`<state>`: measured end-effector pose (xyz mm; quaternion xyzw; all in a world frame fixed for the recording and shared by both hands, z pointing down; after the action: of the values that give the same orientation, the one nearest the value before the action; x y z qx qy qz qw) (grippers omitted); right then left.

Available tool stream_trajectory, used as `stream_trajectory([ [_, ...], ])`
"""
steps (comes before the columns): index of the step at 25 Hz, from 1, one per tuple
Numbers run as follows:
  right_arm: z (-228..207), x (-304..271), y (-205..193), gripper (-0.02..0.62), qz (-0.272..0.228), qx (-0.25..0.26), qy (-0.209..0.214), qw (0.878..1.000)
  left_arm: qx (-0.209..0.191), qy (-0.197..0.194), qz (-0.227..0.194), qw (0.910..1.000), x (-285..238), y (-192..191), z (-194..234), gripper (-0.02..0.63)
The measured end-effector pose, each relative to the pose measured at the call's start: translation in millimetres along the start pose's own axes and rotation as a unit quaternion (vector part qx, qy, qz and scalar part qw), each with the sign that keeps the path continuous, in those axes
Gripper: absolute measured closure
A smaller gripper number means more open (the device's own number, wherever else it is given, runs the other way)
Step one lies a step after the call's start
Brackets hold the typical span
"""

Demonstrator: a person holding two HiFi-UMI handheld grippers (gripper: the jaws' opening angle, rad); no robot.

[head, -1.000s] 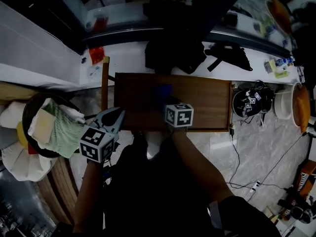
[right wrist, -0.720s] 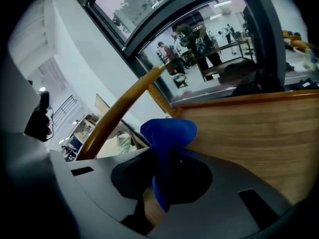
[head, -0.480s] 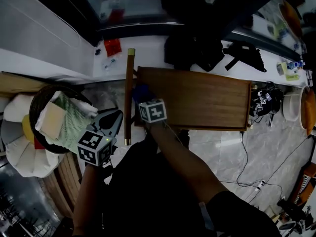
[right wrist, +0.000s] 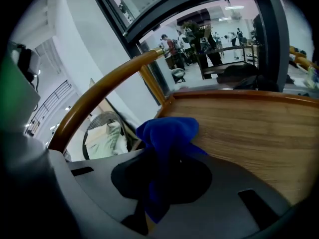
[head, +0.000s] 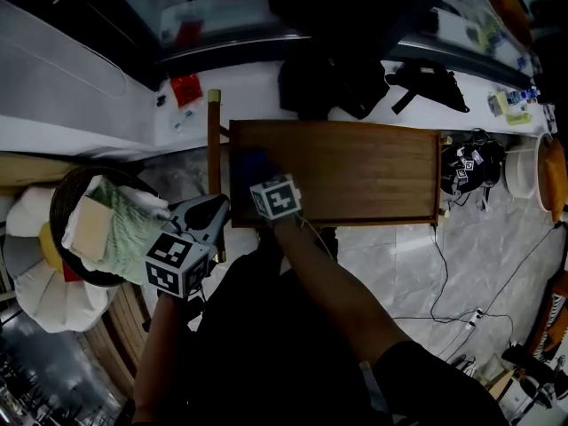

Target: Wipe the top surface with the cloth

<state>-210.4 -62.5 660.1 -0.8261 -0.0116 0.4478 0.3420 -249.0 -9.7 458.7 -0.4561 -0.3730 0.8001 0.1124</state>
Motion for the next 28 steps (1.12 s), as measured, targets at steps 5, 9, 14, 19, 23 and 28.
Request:
stream_trajectory([
  [5, -49.0, 32.3, -15.9, 0.527, 0.005, 0.0, -0.018, 1.0, -0.004, -0.01, 0.004, 0.9999, -25.4, 13.5, -26.4, 0.595],
  [9, -104.8, 71.7, -32.1, 0.528, 0.004, -0.013, -0.045, 0.999, -0.006, -0.022, 0.008, 0.9997, -56.4, 25.6, -60.1, 0.595],
  [14, -177.7, 127.0, -51.3, 0.528, 0.0, -0.027, -0.079, 0.997, -0.019, -0.048, 0.008, 0.9986, -96.7, 44.8, -116.3, 0.595],
  [19, -246.9, 178.5, -71.0, 0.528, -0.001, -0.042, -0.118, 0.992, -0.028, -0.068, 0.011, 0.9973, -133.7, 55.7, -163.8, 0.595],
  [23, -287.6, 215.8, -77.0, 0.528, -0.006, -0.055, -0.138, 0.989, -0.038, -0.08, 0.007, 0.9961, -158.9, 65.6, -196.3, 0.595],
  [28, -328.8, 251.0, -92.1, 0.528, -0.005, -0.074, -0.171, 0.982, -0.042, -0.089, 0.006, 0.9951, -179.0, 68.6, -227.6, 0.595],
])
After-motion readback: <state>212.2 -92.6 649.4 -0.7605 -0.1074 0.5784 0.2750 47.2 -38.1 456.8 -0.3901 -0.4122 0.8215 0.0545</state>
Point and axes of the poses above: the fingertips, and each gripper's own axes: x backward along the fingers, z to its left, y out of its top, the point moved 1 cm from there along x, backward along the fingers, and after that the axes turned 2 degrees about x, right-handed, at the moved point
